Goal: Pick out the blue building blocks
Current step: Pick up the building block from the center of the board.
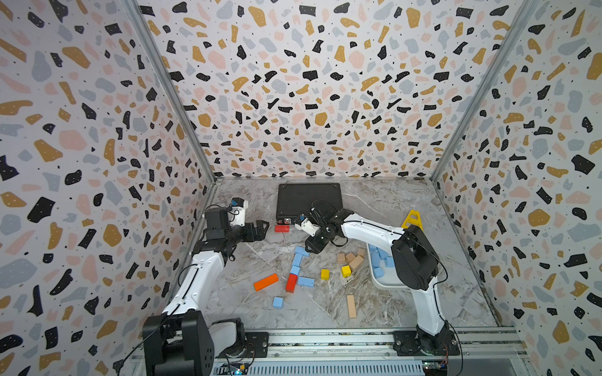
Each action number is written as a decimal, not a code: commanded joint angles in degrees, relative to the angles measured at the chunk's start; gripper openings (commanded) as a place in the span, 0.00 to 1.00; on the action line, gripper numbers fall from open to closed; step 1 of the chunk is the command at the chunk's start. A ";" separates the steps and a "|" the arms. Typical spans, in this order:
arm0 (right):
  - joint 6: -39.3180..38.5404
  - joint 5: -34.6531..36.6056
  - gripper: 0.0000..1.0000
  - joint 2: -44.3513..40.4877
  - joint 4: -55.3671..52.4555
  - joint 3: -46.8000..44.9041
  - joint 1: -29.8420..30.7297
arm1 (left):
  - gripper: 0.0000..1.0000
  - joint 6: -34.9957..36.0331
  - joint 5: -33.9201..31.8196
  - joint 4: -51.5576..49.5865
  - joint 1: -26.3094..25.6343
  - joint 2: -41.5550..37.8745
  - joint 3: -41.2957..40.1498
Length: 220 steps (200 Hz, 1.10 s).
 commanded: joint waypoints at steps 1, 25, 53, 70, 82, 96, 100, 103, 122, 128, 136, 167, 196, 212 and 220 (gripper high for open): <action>-3.29 -0.04 0.49 0.54 0.74 2.20 1.16 | 1.00 -0.80 1.12 2.40 0.42 -0.68 -0.65; -3.66 1.10 0.51 2.21 1.29 3.07 1.36 | 1.00 -1.10 1.60 2.55 0.42 -0.85 -0.74; -3.75 1.46 0.51 3.80 1.64 4.14 1.36 | 1.00 -1.12 1.76 2.46 0.42 -0.95 -0.57; -3.75 1.49 0.51 4.70 1.64 4.86 1.45 | 1.00 -1.16 1.94 2.37 0.39 -0.77 -0.48; -3.99 1.68 0.51 5.12 1.53 5.20 1.47 | 1.00 -1.11 2.04 2.45 0.41 -0.68 -0.48; -4.36 2.11 0.51 5.39 1.21 5.45 1.59 | 1.00 -1.20 2.13 2.42 0.42 -0.60 -0.49; -4.48 2.14 0.51 5.48 0.98 5.69 1.59 | 1.00 -1.17 2.19 2.46 0.42 -0.59 -0.48; -4.58 2.20 0.50 5.52 0.80 5.73 1.61 | 1.00 -1.23 2.20 2.44 0.42 -0.60 -0.50; -5.11 2.69 0.49 5.78 0.24 5.87 1.60 | 1.00 -1.23 2.26 2.51 0.41 -0.60 -0.48; -5.32 2.85 0.49 5.81 0.00 5.83 1.55 | 1.00 -1.21 2.37 2.55 0.45 -0.47 -0.48; -5.43 3.00 0.48 5.85 -0.26 5.85 1.60 | 1.00 -1.25 2.49 2.63 0.49 -0.22 -0.48; -5.68 2.53 0.47 5.85 -0.71 5.39 1.62 | 1.00 -1.32 2.88 2.89 0.51 -0.24 -0.67; -5.94 0.37 0.47 5.90 -0.82 5.03 1.80 | 1.00 -1.17 3.09 2.99 0.46 -0.08 -0.94; -6.03 0.20 0.47 5.98 -0.86 4.77 1.89 | 1.00 -1.32 3.41 3.08 0.51 -0.22 -0.92; -6.01 0.19 0.46 6.16 -1.05 4.77 1.89 | 1.00 -1.33 3.35 3.08 0.51 -0.24 -0.92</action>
